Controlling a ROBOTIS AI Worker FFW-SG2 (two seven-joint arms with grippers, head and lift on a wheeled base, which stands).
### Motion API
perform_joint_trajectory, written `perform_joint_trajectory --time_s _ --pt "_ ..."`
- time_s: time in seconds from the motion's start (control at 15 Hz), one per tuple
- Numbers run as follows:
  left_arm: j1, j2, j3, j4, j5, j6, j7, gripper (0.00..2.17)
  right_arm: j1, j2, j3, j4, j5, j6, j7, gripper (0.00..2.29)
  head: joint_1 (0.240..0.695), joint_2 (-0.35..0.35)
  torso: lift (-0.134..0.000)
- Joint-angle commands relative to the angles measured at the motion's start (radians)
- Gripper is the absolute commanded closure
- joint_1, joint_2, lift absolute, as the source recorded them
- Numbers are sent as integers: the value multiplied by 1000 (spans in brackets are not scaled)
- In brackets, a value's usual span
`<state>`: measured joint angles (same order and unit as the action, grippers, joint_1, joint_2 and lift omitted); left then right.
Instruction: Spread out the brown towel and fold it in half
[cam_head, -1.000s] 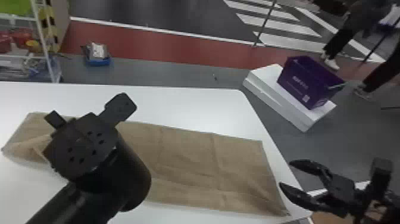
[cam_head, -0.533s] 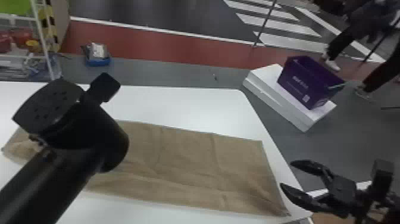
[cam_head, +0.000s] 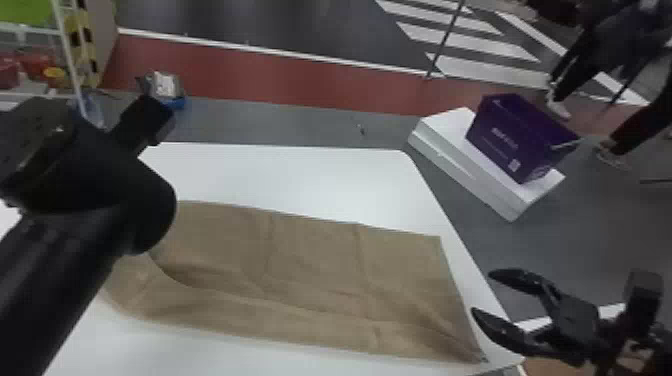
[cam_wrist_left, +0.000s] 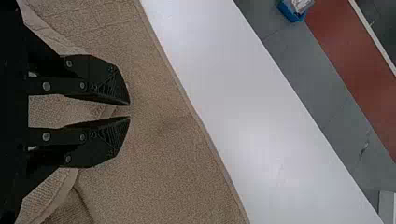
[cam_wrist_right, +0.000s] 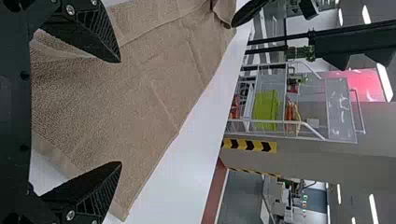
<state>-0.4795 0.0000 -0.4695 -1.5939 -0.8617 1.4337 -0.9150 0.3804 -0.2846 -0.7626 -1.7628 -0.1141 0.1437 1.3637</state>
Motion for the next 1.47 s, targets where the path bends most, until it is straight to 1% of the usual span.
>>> perform_joint_trajectory --time_s 0.0,0.07,0.13,0.2,0.27,0.4,0.53,0.67,0.87,0.93,1.13,1.2,1.4 --pt "-1 -3 8 0 -3 -2 4 1409 0 -1 -3 0 -1 0 3 113 695 -350 -134" --pt "2 -3 9 -1 -3 -2 15 1369 0 -1 -4 0 -1 0 3 113 695 -350 -134" --pt "10 -3 6 -9 -3 -2 13 1089 0 -1 -4 2 -1 0 3 113 695 -350 -134" --pt "13 -3 0 -12 -10 -2 7 714 2 1 -7 2 -3 0 3 113 695 -350 -134" --pt "12 -3 -3 -9 -14 -5 5 670 2 -1 -9 0 -4 0 3 113 695 -350 -134" --pt "-1 -3 5 3 -14 -11 -11 670 2 -1 -12 2 -7 0 3 113 695 -350 -134" --pt "-19 -3 29 63 -14 -57 5 670 3 -1 -14 0 -6 0 3 113 695 -350 -134" --pt "-51 -3 48 132 -14 -69 7 694 3 -1 -12 -1 -7 3 3 113 695 -350 -134" --pt "-57 -3 63 155 -22 -78 -27 694 -1 -7 -14 0 -3 3 3 113 695 -338 -134" --pt "-56 -3 66 150 -40 -75 -53 694 -3 -8 -14 0 -3 3 3 113 695 -335 -134" --pt "-54 -3 75 130 -53 -57 -117 691 -12 -8 -1 -1 5 9 3 113 695 -339 -134" --pt "-60 -3 78 135 -65 -57 -125 691 -12 -8 -1 -1 7 12 3 113 695 -340 -134" --pt "-85 -3 86 192 -65 -63 -139 691 -9 -8 -6 0 5 12 3 113 695 -333 -134"
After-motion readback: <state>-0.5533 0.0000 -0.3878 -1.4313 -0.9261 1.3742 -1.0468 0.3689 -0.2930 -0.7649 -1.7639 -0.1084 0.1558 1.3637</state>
